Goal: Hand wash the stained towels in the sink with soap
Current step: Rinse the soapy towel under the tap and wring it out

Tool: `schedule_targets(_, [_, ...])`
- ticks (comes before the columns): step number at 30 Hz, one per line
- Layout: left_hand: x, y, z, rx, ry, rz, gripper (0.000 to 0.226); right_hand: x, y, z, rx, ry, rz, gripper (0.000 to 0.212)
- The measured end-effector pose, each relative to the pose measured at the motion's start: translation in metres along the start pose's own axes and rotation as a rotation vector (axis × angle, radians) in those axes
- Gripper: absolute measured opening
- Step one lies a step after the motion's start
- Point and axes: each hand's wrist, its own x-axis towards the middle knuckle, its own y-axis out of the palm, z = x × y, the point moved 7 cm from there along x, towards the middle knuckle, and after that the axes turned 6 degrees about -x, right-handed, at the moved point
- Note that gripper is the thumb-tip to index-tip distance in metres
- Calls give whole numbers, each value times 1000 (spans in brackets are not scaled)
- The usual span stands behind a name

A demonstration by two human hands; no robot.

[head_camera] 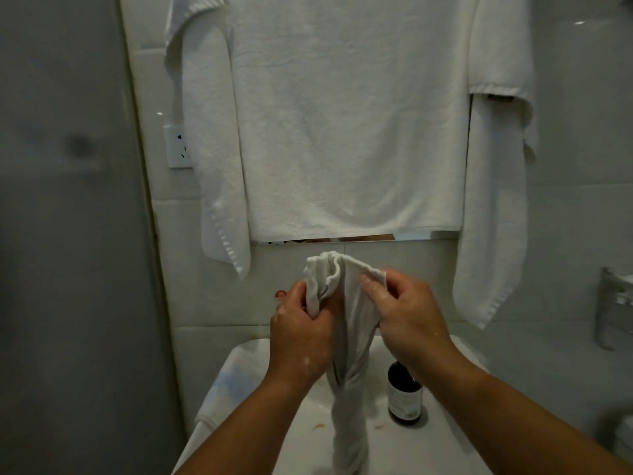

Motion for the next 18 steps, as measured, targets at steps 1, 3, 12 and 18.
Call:
schedule_targets(1, [-2, 1, -5, 12, 42, 12, 6, -4, 2, 5, -33, -58, 13, 22])
schedule_targets(3, [-5, 6, -15, 78, 165, 33, 11, -11, 6, 10, -76, -100, 52, 29])
schedule_targets(12, [0, 7, -10, 112, 108, 396, 32, 0, -1, -3, 10, 29, 50, 11])
schedule_targets(18, [12, -14, 6, -259, -205, 164, 24, 17, -19, -13, 178, 181, 61, 13])
